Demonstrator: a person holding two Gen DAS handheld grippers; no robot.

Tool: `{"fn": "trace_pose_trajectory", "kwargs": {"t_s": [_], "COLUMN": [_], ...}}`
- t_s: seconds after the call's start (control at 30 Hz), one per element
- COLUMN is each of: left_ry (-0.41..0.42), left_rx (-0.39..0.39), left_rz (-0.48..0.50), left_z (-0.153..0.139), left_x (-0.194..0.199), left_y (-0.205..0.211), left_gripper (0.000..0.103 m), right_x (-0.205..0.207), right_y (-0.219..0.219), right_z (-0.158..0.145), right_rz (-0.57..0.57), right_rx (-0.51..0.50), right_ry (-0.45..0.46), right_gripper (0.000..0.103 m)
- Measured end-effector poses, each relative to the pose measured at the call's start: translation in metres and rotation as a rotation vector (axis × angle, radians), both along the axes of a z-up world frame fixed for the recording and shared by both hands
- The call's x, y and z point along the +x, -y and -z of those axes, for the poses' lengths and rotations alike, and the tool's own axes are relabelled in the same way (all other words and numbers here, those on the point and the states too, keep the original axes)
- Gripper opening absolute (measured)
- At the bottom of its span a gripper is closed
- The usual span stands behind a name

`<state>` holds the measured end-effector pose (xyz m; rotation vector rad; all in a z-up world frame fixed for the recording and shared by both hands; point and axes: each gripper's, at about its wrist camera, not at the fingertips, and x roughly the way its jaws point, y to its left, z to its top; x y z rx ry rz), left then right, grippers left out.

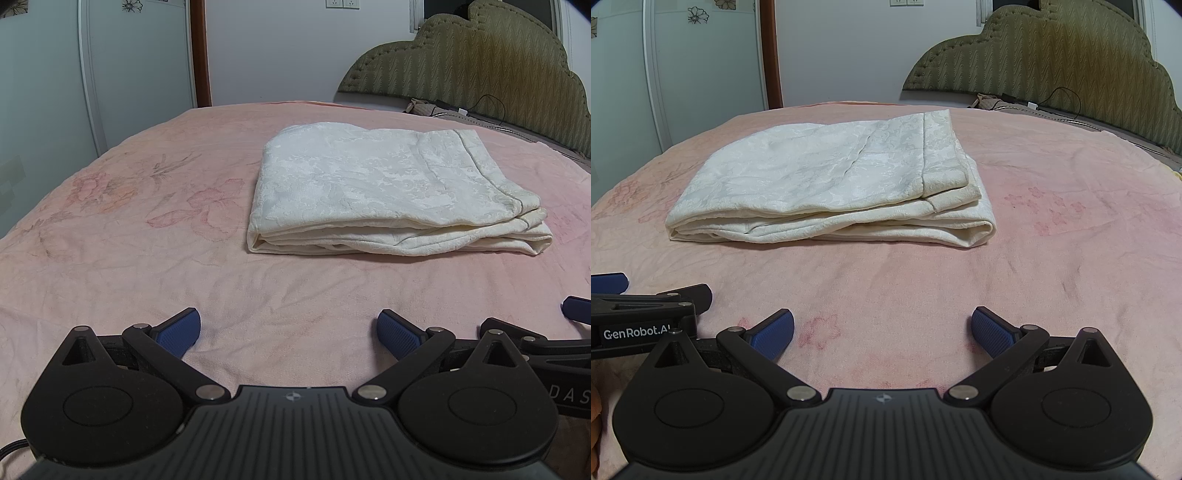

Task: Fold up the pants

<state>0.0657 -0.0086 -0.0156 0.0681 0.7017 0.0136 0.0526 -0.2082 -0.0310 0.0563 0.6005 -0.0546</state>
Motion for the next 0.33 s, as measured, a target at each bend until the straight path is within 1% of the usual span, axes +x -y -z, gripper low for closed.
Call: {"fn": "trace_pose_trajectory", "kwargs": {"t_s": [0.33], "left_ry": [0.005], "left_rx": [-0.021], "left_rz": [0.003], "left_z": [-0.0006], "left_x": [-0.001], "left_y": [-0.0016], "left_gripper": [0.103], "right_x": [0.0001], "right_y": [0.0001], "right_z": [0.0001], "right_rz": [0.0], "right_rx": [0.0], "right_ry": [0.0], "right_gripper": [0.103]}}
